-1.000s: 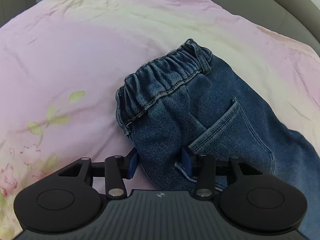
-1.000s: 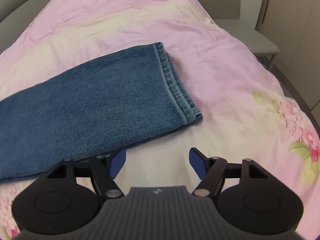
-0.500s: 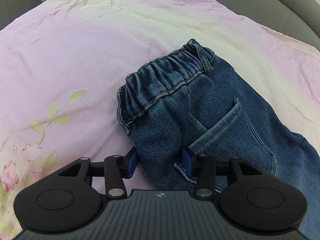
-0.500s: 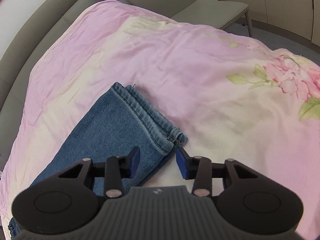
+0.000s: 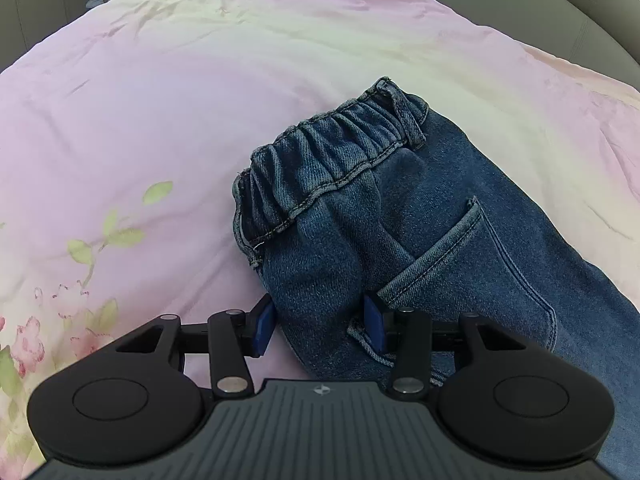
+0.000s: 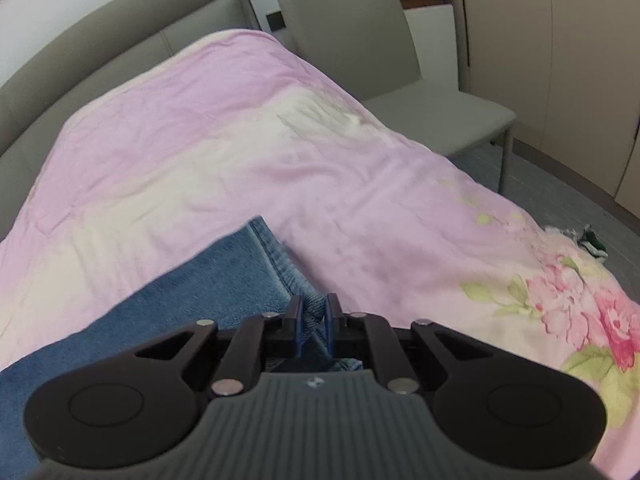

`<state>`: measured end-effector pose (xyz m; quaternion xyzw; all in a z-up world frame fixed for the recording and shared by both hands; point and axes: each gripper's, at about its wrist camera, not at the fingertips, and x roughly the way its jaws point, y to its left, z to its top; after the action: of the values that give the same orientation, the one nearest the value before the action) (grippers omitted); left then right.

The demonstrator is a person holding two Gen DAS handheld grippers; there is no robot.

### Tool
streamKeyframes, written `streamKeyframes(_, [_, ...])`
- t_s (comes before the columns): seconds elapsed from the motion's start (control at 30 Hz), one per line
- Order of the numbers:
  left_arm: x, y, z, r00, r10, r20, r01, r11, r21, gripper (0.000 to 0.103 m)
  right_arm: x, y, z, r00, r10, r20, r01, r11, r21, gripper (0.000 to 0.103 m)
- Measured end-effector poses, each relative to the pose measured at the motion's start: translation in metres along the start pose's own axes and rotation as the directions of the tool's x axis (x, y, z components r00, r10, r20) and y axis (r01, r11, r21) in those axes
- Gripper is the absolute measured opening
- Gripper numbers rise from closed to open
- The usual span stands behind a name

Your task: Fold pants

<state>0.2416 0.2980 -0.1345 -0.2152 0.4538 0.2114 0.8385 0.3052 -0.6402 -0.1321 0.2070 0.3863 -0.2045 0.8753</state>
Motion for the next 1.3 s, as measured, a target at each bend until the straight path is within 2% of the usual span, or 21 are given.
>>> streamKeyframes(0.1, [0.002,0.001,0.002,1.0,-0.005,-0.01,0.005,1.0,-0.006,0.053,0.027,-0.009,-0.021,0.997,-0.043,-0.07,0.043,0.999,0.007,0.004])
streamKeyframes(0.2, [0.003,0.0,0.004,1.0,-0.006,-0.018,0.005,1.0,-0.003,0.054,0.034,-0.011,-0.025,0.997,-0.032,-0.076,0.035,0.999,0.031,0.006])
streamKeyframes(0.27, [0.002,0.002,0.006,1.0,-0.011,-0.018,0.011,1.0,-0.01,0.058,0.03,-0.015,-0.023,0.995,-0.02,-0.096,0.024,0.999,0.048,0.01])
streamKeyframes(0.33, [-0.003,0.008,0.005,1.0,-0.013,-0.008,0.013,0.999,-0.034,0.072,0.021,-0.02,-0.021,0.995,-0.018,-0.098,0.025,0.997,0.076,0.035])
streamKeyframes(0.4, [-0.015,0.011,0.002,1.0,-0.009,0.01,0.009,0.999,-0.033,0.07,0.013,-0.023,-0.021,0.995,0.025,-0.096,-0.015,0.995,0.097,0.042])
streamKeyframes(0.5, [-0.045,0.009,-0.01,0.997,-0.057,0.05,0.057,0.998,-0.003,0.068,0.001,-0.021,-0.032,0.992,0.072,-0.101,-0.063,0.994,0.092,0.044])
streamKeyframes(0.6, [-0.075,0.005,-0.028,0.982,-0.183,0.051,0.183,0.983,0.001,0.068,-0.003,-0.019,-0.046,0.986,0.118,-0.121,-0.105,0.989,0.106,0.046])
streamKeyframes(0.73, [-0.099,-0.014,-0.065,0.946,-0.325,-0.014,0.325,0.944,0.055,0.068,-0.003,-0.018,-0.06,0.977,0.168,-0.129,-0.149,0.978,0.145,0.046])
streamKeyframes(0.83, [-0.097,-0.029,-0.099,0.922,-0.38,-0.082,0.386,0.919,0.078,0.068,-0.002,-0.016,-0.067,0.972,0.201,-0.119,-0.181,0.97,0.16,0.046])
streamKeyframes(1.0, [-0.07,-0.046,-0.137,0.902,-0.408,-0.144,0.415,0.91,0.023,0.067,0.008,-0.016,-0.07,0.968,0.224,-0.11,-0.2,0.96,0.199,0.046])
streamKeyframes(1.07, [-0.062,-0.052,-0.144,0.904,-0.408,-0.129,0.413,0.91,0.013,0.067,0.013,-0.019,-0.071,0.968,0.227,-0.107,-0.199,0.954,0.222,0.046])
streamKeyframes(1.17, [-0.049,-0.061,-0.15,0.902,-0.405,-0.146,0.41,0.912,0.005,0.067,0.021,-0.025,-0.069,0.97,0.228,-0.087,-0.199,0.945,0.26,0.046])
streamKeyframes(1.3, [-0.038,-0.068,-0.157,0.902,-0.409,-0.139,0.409,0.912,-0.029,0.068,0.034,-0.039,-0.067,0.97,0.239,-0.052,-0.206,0.912,0.356,0.046])
